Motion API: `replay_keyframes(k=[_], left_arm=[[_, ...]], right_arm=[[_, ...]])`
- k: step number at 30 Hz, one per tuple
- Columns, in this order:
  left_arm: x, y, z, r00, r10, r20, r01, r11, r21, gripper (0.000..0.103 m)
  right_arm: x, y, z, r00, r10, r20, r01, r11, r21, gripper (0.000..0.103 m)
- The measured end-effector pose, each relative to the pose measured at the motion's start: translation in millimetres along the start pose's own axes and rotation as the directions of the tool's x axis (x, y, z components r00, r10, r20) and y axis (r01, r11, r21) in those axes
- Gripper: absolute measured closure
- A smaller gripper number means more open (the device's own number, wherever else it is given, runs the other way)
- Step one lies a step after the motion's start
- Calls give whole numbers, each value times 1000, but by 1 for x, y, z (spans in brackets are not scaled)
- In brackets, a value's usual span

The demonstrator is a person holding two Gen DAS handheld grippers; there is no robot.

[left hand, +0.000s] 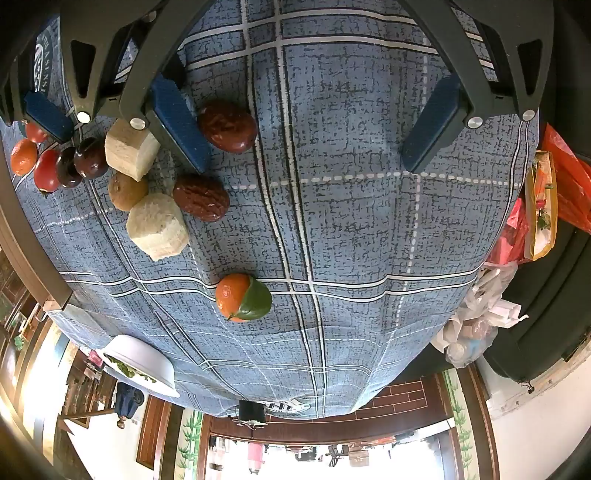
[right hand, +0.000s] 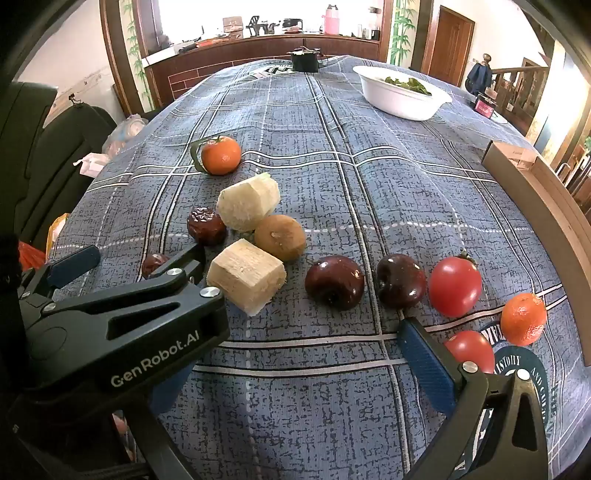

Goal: Organize fruits
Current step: 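Move both tools toward the cluster of fruits on the tablecloth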

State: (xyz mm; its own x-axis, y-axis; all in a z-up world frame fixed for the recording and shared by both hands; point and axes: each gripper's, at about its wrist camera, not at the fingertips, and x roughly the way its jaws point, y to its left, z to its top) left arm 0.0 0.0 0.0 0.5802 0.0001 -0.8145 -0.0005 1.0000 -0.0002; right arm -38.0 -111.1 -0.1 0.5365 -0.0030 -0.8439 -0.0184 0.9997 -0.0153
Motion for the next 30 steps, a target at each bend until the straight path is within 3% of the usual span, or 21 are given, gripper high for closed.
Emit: replay_keyframes(k=[15, 19, 21, 26, 30], left_arm=[[0, 0, 0, 1000, 0, 0, 0, 1000, 0, 0], [-1, 1, 0, 1000, -6, -19, 6, 1000, 11, 0], [-3, 2, -1, 999, 3, -41, -2, 1000, 13, 0], [-19, 4, -14, 996, 19, -91, -18, 1000, 15, 0], [-39, -4, -19, 996, 4, -93, -1, 1000, 30, 0]], right_arm=[[-1, 2, 1, 1000, 7, -5, -7, 1000, -17, 1], [-4, -1, 0, 996, 70, -55, -75, 992, -104, 1], [-13, -7, -1, 992, 110, -68, -120, 979, -165, 6], [-55, -40, -16, 974, 225, -23, -223, 937, -269, 5], [-77, -77, -23, 977, 214, -11, -209, 940, -271, 4]])
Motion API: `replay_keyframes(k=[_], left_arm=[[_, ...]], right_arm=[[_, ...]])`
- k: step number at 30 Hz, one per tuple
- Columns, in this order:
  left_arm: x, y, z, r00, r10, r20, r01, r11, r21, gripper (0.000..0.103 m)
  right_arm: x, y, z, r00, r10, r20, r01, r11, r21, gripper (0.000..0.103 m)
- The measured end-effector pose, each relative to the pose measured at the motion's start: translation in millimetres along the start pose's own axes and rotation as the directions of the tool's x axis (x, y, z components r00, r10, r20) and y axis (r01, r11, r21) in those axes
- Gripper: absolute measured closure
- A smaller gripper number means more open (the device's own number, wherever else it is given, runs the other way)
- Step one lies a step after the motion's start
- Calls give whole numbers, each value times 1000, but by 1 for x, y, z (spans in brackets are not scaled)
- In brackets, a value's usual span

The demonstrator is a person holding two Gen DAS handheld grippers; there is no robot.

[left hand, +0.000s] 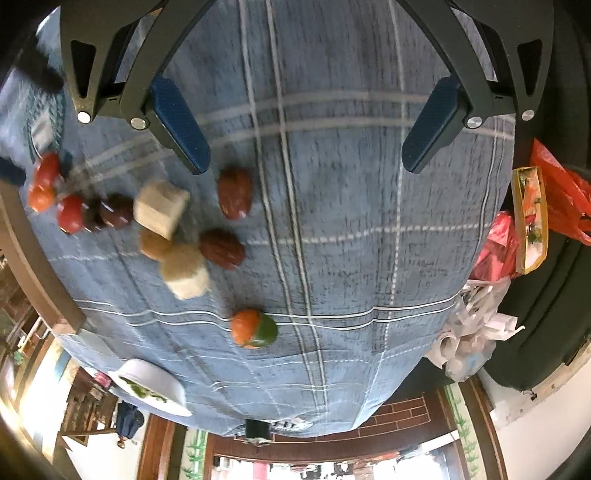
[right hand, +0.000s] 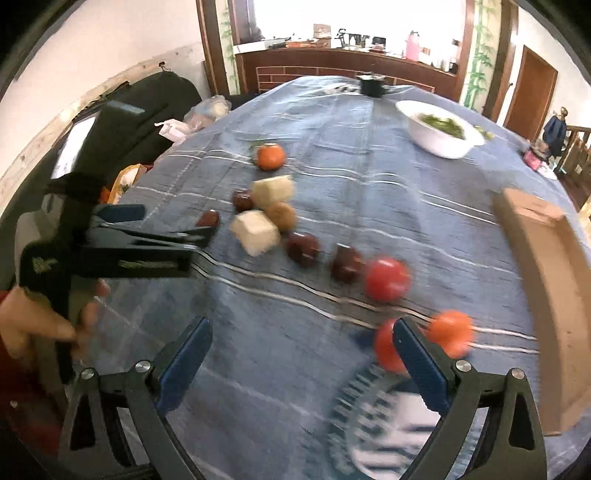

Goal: Organize fruits
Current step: 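Move both tools toward the cluster of fruits on the tablecloth, then grasp the brown round fruit with left tool while right tool grasps tomato and orange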

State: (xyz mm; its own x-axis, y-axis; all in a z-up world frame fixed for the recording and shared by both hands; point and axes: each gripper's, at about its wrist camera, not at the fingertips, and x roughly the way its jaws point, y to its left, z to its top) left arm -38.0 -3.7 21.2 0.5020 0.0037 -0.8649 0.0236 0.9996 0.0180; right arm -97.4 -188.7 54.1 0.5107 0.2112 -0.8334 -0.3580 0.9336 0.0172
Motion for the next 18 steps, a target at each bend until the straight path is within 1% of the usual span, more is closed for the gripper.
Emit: replay_keyframes(k=[2, 5, 10, 12, 14, 16, 18], left_arm=[[-9, -3, -4, 1000, -10, 0, 10, 1000, 15, 0], [-20, -12, -10, 999, -48, -25, 49, 998, 43, 0], [-37, -26, -21, 993, -98, -60, 103, 990, 96, 0], [-41, -30, -28, 991, -112, -77, 120, 986, 113, 0], [-44, -34, -36, 986, -130, -101, 142, 982, 122, 0], [-47, -32, -44, 980, -156, -126, 170, 979, 110, 0], [-49, -30, -52, 976, -167, -140, 182, 978, 100, 0]], right_arm=[[-9, -19, -4, 1000, -27, -8, 27, 999, 25, 4], [-22, -39, -11, 999, -37, -14, 38, 997, 66, 4], [-32, -68, -19, 999, -37, -29, 40, 992, 119, 5], [-31, -73, -24, 998, -40, -43, 45, 991, 125, 6], [-31, -79, -27, 998, -25, -60, 34, 989, 145, 7], [-31, -81, -29, 998, -10, -64, 20, 987, 159, 8], [-31, -80, -29, 998, -1, -62, 11, 987, 159, 9]])
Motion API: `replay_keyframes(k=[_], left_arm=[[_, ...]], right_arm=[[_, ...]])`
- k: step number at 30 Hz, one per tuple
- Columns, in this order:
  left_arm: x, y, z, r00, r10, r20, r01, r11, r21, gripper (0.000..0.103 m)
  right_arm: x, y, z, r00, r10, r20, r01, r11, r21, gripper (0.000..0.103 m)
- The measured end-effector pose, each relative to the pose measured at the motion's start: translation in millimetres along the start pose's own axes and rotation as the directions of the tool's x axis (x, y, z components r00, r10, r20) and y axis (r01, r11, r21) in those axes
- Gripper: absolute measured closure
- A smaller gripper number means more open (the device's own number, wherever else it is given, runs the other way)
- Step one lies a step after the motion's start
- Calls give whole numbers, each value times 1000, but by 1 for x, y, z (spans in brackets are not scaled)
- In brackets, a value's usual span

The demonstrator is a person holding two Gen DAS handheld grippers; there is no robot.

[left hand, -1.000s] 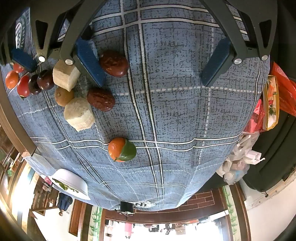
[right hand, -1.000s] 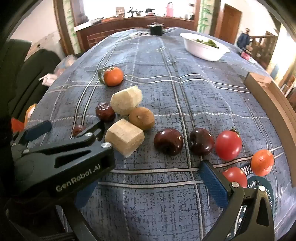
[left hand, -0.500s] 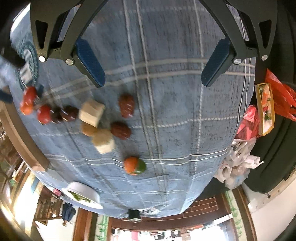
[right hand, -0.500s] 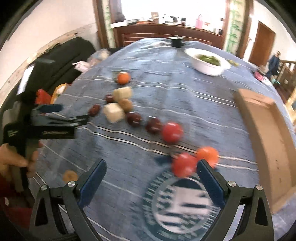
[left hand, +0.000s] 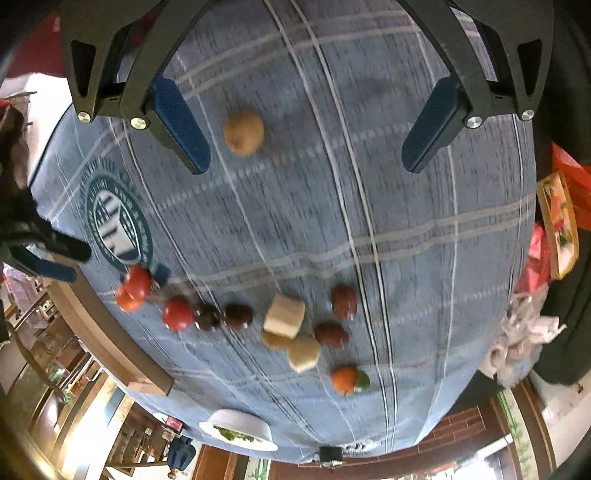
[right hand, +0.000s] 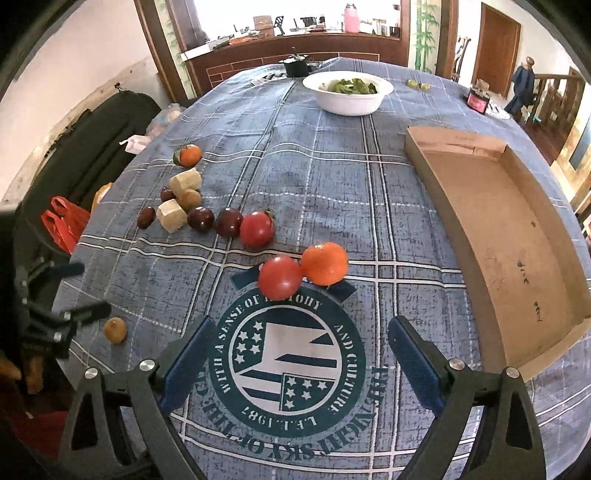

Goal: Organize fruits
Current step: 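Grasp the brown round fruit with left tool while right tool grasps tomato and orange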

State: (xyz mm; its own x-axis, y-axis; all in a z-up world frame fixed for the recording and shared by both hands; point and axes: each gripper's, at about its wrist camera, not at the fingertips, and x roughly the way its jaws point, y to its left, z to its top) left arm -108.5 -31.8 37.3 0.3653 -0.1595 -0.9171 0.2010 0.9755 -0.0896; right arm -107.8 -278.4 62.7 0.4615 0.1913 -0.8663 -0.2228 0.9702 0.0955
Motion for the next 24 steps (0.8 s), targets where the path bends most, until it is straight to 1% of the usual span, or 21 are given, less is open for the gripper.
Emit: replay_keyframes(k=[2, 4, 6, 7, 9, 12, 13, 15, 17, 20, 23, 24], left_arm=[[-2, 0, -7, 1000, -8, -3, 8, 1000, -4, 0], [-3, -2, -10, 1000, -23, 3, 23, 1000, -10, 4], [-2, -4, -11, 999, -44, 0, 44, 999, -18, 15], [0, -5, -13, 999, -54, -6, 54, 998, -22, 19], [4, -7, -14, 997, -75, -25, 75, 997, -25, 35], [10, -12, -15, 993, -115, -40, 114, 993, -23, 46], [10, -14, -15, 991, -125, -40, 125, 992, -18, 48], [13, -20, -14, 989, -145, -42, 144, 990, -6, 60], [16, -27, -14, 984, -170, -52, 171, 985, 8, 68], [17, -29, -12, 983, -176, -58, 177, 984, 21, 71], [18, -25, -12, 977, -206, -54, 206, 979, -2, 74], [17, -24, -12, 975, -214, -56, 214, 977, -5, 76]], right_arm=[[0, 0, -1, 1000, 10, -4, -10, 1000, -2, 11], [2, 1, -1, 1000, 18, -10, -18, 1000, 0, 13], [4, 0, -1, 999, 35, -19, -35, 999, 4, 21], [5, 0, -1, 999, 42, -24, -42, 999, 6, 23], [7, -1, 0, 998, 56, -31, -56, 998, 17, 30], [11, 0, 3, 997, 75, -32, -74, 997, 29, 34], [13, 1, 5, 997, 75, -31, -74, 997, 29, 36], [19, 2, 8, 996, 81, -35, -80, 996, 31, 41], [27, 4, 12, 994, 95, -46, -93, 995, 41, 44], [38, 7, 15, 991, 117, -68, -113, 992, 60, 52], [45, 9, 19, 991, 109, -76, -105, 993, 63, 53], [49, 10, 20, 991, 109, -83, -103, 992, 67, 56]])
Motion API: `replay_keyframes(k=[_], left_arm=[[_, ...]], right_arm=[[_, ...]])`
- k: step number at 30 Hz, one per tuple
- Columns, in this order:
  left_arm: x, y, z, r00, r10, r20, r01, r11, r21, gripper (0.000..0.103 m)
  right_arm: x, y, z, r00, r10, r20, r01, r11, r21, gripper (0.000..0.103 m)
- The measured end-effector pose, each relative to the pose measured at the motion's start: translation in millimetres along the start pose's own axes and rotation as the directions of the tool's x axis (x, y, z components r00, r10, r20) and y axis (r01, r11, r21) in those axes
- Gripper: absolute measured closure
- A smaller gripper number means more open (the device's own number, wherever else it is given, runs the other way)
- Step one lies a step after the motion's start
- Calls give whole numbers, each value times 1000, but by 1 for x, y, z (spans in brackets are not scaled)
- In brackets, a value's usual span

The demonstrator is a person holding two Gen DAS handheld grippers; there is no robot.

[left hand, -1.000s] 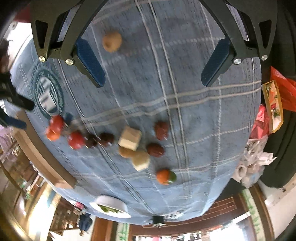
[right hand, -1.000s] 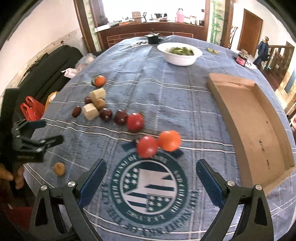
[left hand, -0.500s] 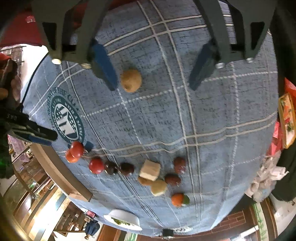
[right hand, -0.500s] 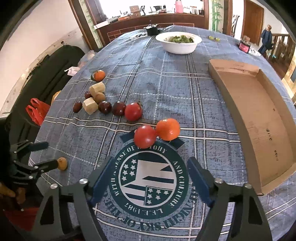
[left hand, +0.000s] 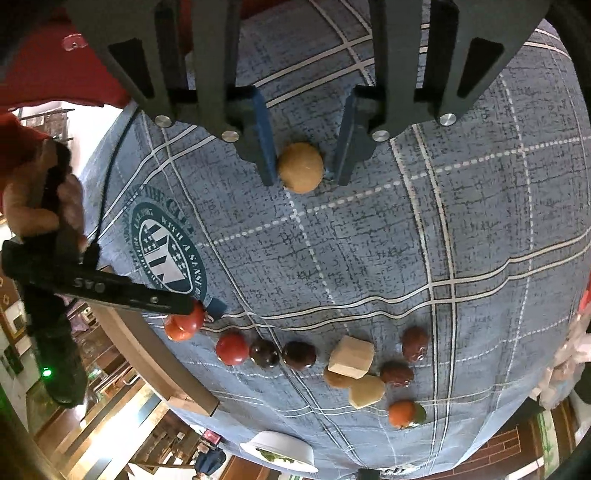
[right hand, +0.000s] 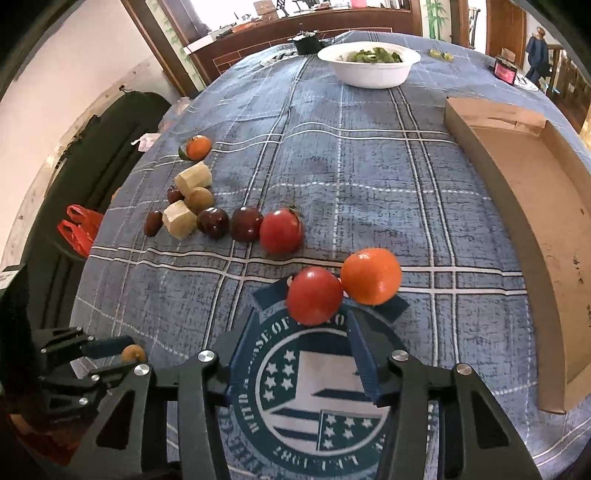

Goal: Organize fruits
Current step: 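Grasp the brown round fruit with left tool while right tool grasps tomato and orange, then carry the held fruits with both tools over the cardboard tray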

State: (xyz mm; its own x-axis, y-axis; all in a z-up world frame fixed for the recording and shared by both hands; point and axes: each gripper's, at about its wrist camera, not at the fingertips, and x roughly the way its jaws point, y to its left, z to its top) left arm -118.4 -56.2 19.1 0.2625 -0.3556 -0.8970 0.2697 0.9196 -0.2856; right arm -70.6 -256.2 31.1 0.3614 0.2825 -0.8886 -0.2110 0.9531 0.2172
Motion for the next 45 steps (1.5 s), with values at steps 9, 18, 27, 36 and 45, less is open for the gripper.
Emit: replay_keyframes(k=[9, 18, 27, 36, 45], left_arm=[[-2, 3, -4, 1000, -21, -9, 21, 1000, 11, 79], [1, 0, 10, 999, -40, -1, 40, 999, 19, 80], [-4, -22, 43, 995, -90, 39, 87, 994, 61, 80], [0, -74, 103, 983, -172, 70, 158, 972, 174, 80], [19, -136, 156, 968, -246, 57, 222, 936, 274, 80]], right_arm=[[13, 0, 6, 1000, -18, -11, 18, 1000, 15, 67], [7, -5, 4, 1000, 11, 0, -11, 999, 42, 72], [-27, -12, 1, 997, 46, 58, -50, 996, 70, 72], [-72, -59, 1, 989, -13, 147, -11, 986, 166, 72], [-101, -121, -11, 976, -111, 185, 57, 961, 271, 90]])
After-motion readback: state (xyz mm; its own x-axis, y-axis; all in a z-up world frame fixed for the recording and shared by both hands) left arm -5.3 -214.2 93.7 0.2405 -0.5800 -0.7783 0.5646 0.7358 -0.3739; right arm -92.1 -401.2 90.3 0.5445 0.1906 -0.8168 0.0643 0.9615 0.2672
